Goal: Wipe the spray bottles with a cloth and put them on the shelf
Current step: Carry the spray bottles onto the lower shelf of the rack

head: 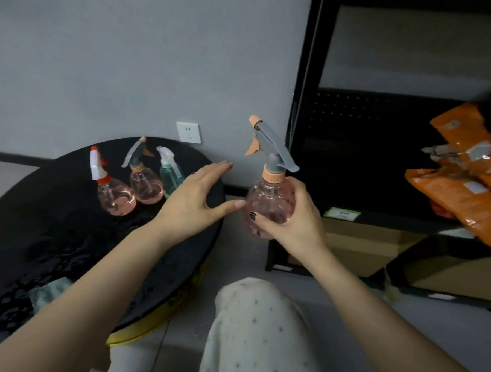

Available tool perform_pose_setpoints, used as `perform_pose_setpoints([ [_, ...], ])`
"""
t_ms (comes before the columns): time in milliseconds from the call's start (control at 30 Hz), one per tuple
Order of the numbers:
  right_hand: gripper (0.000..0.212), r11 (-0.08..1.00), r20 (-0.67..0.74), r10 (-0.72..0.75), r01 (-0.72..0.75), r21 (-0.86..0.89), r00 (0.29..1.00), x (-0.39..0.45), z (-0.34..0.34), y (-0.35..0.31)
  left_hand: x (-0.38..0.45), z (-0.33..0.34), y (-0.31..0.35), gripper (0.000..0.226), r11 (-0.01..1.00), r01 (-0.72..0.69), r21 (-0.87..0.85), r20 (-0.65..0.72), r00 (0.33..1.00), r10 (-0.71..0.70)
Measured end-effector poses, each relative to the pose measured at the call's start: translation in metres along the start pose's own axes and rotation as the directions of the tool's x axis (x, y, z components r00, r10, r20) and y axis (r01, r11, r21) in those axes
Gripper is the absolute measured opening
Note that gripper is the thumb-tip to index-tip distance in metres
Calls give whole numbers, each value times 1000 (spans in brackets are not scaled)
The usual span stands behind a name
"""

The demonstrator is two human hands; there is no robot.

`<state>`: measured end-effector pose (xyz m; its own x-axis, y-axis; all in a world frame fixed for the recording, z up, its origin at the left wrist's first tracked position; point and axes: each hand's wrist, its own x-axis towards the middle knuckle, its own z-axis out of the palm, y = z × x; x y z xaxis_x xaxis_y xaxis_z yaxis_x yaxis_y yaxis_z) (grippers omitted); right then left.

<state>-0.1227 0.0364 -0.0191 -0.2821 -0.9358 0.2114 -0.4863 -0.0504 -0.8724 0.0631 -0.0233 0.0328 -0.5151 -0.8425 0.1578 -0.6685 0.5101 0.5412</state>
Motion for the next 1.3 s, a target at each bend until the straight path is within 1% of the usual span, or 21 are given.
perform_pose_setpoints([
  [133,79,999,-32,-11,9,-41,999,0,-45,13,17,17,28,83,997,-69,29,27,997,68],
  [267,80,998,-60,20,-24,-65,998,5,-79,28,33,35,53,74,991,-117,65,28,993,115],
  [400,82,993,-100,31,-42,-106,995,19,-101,44,45,53,74,72,983,-167,71,36,986,164],
  [533,81,993,-130,38,-53,-109,991,43,-113,56,57,66,86,71,978,-194,79,26,981,192],
  [667,80,990,-168,38,-60,-125,985,77,-113,68,66,76,88,71,976,-204,79,42,979,201],
  [867,82,984,-204,56,-89,-157,977,131,-94,88,77,88,81,71,973,-213,92,51,976,210],
  [1000,83,973,-203,108,-145,-179,973,158,-82,98,82,99,79,73,965,-243,100,32,970,241],
  [1100,80,977,-205,113,-147,-155,972,173,-73,102,85,105,74,77,950,-279,139,39,960,277],
  [1200,82,977,-193,121,-151,-150,974,184,-68,102,88,107,70,75,931,-314,187,57,950,308],
  [1300,83,978,-195,111,-143,-153,974,191,-64,102,88,105,68,73,937,-308,166,48,951,304],
])
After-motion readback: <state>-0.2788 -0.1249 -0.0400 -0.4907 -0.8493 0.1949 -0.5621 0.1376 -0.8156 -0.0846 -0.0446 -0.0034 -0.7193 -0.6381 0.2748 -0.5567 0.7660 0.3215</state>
